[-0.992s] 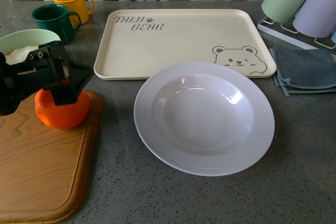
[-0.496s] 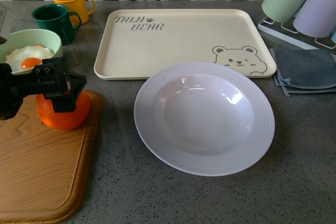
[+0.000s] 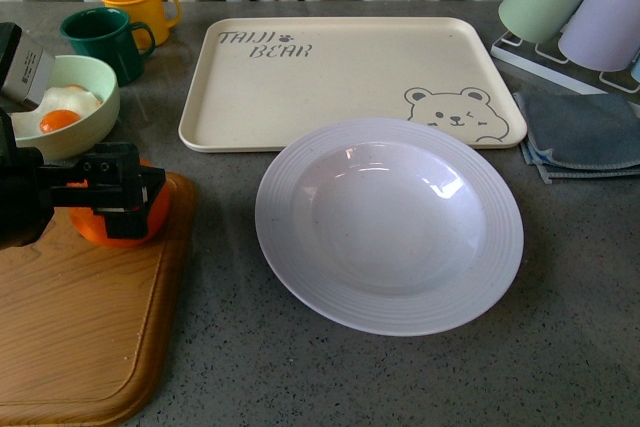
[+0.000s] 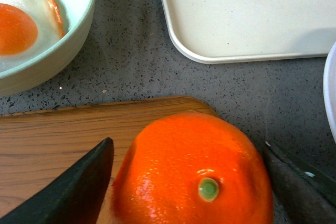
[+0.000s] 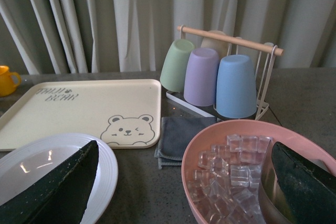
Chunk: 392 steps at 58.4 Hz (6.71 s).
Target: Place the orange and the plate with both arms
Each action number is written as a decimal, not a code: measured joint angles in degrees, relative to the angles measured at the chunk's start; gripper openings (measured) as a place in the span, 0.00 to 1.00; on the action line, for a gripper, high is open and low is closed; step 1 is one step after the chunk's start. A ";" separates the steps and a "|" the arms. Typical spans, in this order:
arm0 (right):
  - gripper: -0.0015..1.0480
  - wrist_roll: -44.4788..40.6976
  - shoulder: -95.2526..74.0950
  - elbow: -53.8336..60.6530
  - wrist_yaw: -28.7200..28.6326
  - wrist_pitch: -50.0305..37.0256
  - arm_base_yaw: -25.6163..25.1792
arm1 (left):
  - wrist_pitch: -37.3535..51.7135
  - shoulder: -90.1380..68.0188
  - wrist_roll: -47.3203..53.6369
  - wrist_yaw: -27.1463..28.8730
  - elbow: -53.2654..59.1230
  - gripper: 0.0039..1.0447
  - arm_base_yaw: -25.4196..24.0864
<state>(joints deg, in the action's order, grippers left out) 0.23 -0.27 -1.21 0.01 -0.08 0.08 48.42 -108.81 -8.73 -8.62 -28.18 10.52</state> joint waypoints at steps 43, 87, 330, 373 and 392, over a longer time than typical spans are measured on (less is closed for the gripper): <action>0.91 0.00 0.00 0.00 0.00 -0.02 0.00 | -5.01 -0.55 -2.67 -3.56 -11.93 0.52 19.23; 0.91 0.00 0.00 0.00 0.00 -0.02 0.00 | -2.56 -4.76 -7.06 -0.70 -13.99 0.92 22.58; 0.91 48.17 -92.91 -16.79 -4.35 -34.29 13.77 | -48.44 107.91 8.35 8.61 27.32 0.92 -10.38; 0.91 48.00 -108.13 -29.29 -6.23 -38.05 15.32 | -48.44 107.91 8.35 8.61 27.32 0.92 -10.38; 0.91 46.49 -110.03 -32.02 -7.19 -36.44 14.73 | -48.44 107.91 8.35 8.61 27.32 0.92 -10.38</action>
<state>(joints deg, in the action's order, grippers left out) 46.72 -110.30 -33.23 -7.18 -36.51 14.81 -0.01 -0.91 -0.38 -0.01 -0.86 0.14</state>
